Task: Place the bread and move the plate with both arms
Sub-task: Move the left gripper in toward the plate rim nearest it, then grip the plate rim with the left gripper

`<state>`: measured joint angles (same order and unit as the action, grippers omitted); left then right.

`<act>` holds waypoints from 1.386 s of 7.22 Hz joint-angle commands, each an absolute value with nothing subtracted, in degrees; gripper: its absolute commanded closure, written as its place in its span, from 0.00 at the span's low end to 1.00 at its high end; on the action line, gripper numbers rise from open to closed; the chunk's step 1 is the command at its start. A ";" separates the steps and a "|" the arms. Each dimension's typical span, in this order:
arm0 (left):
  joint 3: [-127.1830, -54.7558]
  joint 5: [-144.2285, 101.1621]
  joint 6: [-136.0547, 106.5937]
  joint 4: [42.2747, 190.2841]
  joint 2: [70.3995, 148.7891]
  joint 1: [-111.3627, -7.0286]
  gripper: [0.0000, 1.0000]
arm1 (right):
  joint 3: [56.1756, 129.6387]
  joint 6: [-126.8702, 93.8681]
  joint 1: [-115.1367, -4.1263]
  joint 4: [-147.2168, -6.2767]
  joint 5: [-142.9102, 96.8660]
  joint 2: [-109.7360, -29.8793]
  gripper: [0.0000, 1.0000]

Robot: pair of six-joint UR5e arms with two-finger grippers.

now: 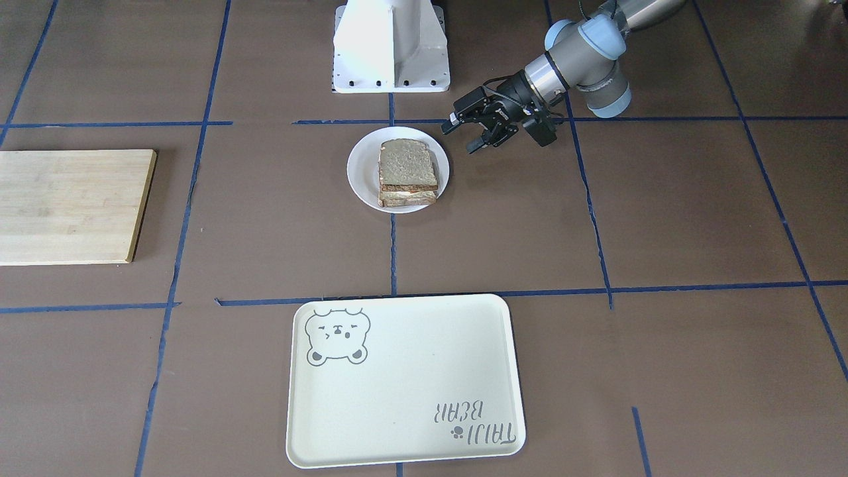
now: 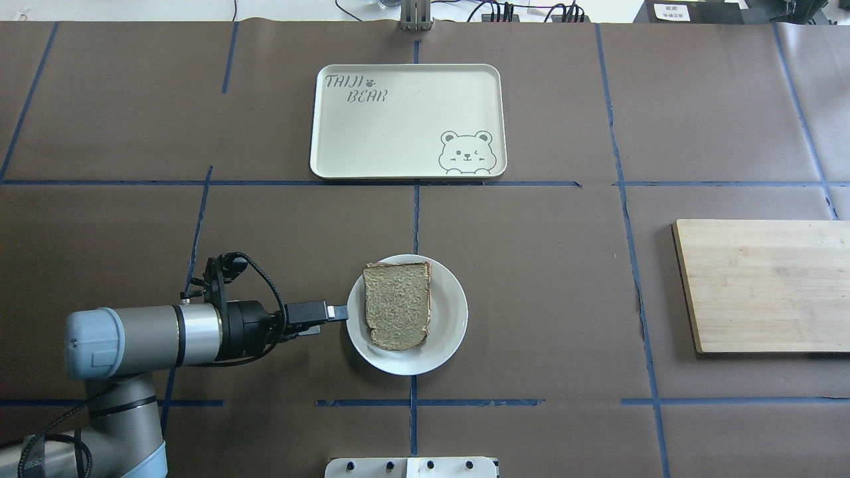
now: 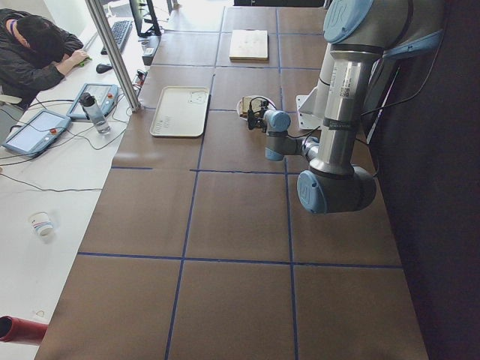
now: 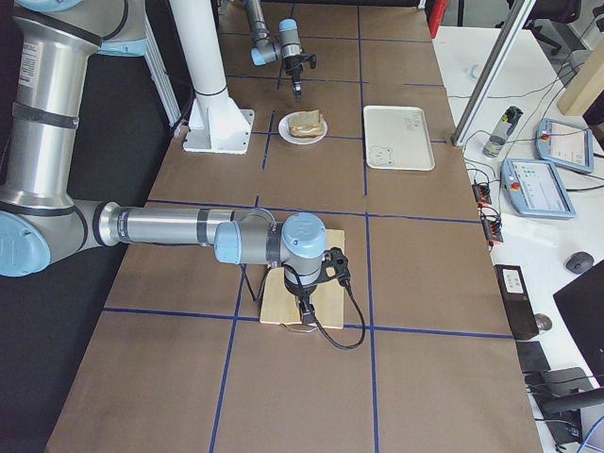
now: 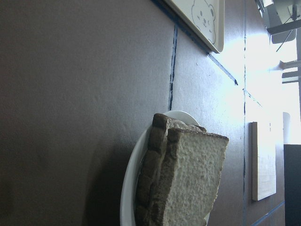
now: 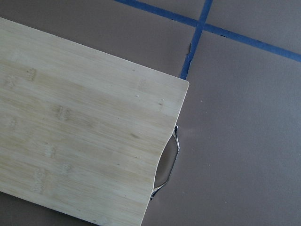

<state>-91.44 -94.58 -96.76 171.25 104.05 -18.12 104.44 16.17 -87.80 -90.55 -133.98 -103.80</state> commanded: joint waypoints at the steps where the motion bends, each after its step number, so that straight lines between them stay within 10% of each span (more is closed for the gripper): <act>1: -85.37 -92.12 -96.94 171.39 108.00 -17.49 0.12 | 104.41 16.17 -87.80 -90.53 -133.95 -103.80 0.00; 5: -85.08 -92.20 -97.21 172.44 108.54 -17.49 0.85 | 104.33 16.08 -87.80 -90.53 -133.95 -103.80 0.00; 10: -85.17 -92.11 -97.30 175.25 108.46 -17.31 0.92 | 104.24 16.17 -87.80 -90.61 -133.95 -103.80 0.00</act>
